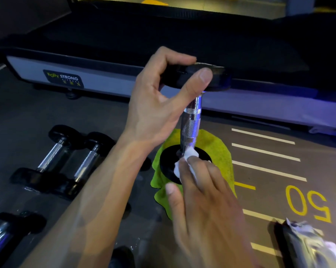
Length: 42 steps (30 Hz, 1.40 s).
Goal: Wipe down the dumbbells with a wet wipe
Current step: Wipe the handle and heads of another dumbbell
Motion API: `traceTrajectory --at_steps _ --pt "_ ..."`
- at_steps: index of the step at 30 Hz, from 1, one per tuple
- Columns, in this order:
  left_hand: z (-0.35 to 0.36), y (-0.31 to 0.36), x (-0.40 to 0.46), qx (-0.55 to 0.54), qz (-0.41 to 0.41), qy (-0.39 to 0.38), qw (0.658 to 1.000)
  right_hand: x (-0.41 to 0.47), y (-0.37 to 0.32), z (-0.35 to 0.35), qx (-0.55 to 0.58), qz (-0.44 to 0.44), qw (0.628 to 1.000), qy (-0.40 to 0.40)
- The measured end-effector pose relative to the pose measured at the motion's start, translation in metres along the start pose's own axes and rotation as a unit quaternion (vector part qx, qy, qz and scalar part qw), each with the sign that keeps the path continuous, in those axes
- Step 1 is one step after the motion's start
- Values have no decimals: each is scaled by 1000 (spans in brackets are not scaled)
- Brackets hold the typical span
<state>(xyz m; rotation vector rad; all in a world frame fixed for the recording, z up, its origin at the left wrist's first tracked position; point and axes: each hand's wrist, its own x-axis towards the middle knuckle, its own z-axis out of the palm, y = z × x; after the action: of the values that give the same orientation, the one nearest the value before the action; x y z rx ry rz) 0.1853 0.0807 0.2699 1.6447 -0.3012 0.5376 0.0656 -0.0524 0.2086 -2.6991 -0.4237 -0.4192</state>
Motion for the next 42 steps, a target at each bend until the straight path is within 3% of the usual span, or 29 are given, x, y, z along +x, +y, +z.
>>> traceTrajectory --at_steps 7,11,15,20,22,26,28,30,32,34,35,38,42 --pt "1 3 0 8 8 -6 1000 35 -31 20 -95 3 994 -59" --pt "-4 1 -1 -5 12 -8 1000 44 -29 22 -75 -15 992 -100" --pt "-8 0 -2 -21 4 6 1000 14 3 13 29 -103 993 -52" --pt "-8 2 -6 -36 10 -4 999 5 46 11 151 -114 981 46" --pt "-7 4 -7 -34 10 -8 999 9 51 2 198 -57 977 52" --pt "-5 5 -6 -27 11 -8 1000 31 80 -18 298 192 930 93" --pt "-5 5 -5 -23 10 -7 1000 47 91 -24 311 220 919 100" --pt "-4 4 -5 -22 7 -7 1000 62 88 -24 347 216 911 60" --pt "-4 3 -5 -17 7 -9 1000 73 80 -18 382 208 899 -39" --pt "-4 4 -5 -12 9 -13 1000 79 75 -13 345 184 906 -160" --pt "-4 4 -5 -14 10 -13 1000 81 74 -13 334 183 907 -181" --pt "-3 5 -5 -23 7 -7 1000 94 76 -15 366 203 897 -142" --pt "-3 5 -4 -18 7 -6 1000 109 76 -1 391 199 881 -175"
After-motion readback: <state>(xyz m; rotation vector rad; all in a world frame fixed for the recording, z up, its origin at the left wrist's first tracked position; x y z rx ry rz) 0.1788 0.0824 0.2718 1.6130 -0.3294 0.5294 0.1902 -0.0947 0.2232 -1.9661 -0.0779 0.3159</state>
